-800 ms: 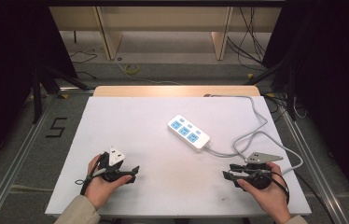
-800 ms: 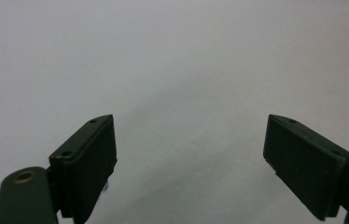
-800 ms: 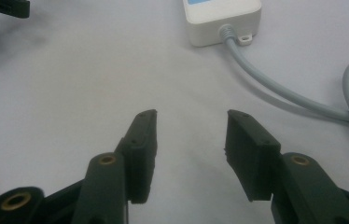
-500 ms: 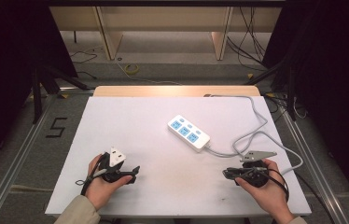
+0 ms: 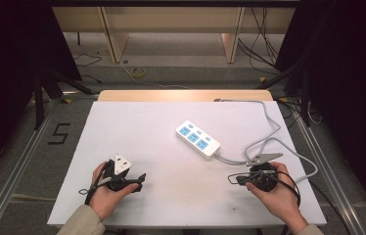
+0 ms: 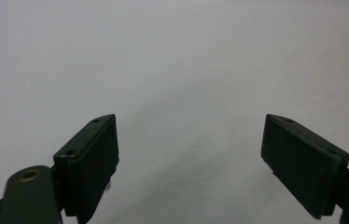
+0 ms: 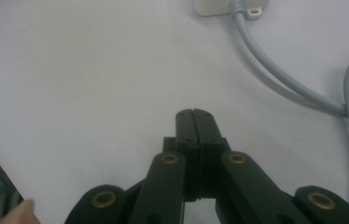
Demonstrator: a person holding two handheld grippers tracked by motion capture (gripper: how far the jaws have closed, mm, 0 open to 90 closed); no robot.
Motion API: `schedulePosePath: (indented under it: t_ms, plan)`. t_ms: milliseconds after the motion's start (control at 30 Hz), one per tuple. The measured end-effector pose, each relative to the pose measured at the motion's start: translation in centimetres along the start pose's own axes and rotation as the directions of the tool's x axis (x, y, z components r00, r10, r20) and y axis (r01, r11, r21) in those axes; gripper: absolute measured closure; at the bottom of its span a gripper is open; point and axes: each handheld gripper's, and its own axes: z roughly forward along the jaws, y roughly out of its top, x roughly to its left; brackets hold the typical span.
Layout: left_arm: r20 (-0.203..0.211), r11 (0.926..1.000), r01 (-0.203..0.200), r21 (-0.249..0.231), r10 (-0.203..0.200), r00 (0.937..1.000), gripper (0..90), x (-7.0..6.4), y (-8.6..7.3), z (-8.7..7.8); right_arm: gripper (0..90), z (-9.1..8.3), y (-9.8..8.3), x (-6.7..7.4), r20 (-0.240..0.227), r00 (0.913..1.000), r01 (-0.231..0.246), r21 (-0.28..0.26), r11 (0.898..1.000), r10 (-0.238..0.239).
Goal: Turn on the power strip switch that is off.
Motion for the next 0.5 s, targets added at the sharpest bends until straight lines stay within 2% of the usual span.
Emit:
schedulePosePath:
  t_ms: [500]
  plan:
    - [-0.006,1.0,0.0,-0.005,0.0,1.0,19.2,0.0,0.1,-0.1,90.0,0.2,1.9,-0.2,0.006,1.0,0.002,0.044,0.999,-0.002]
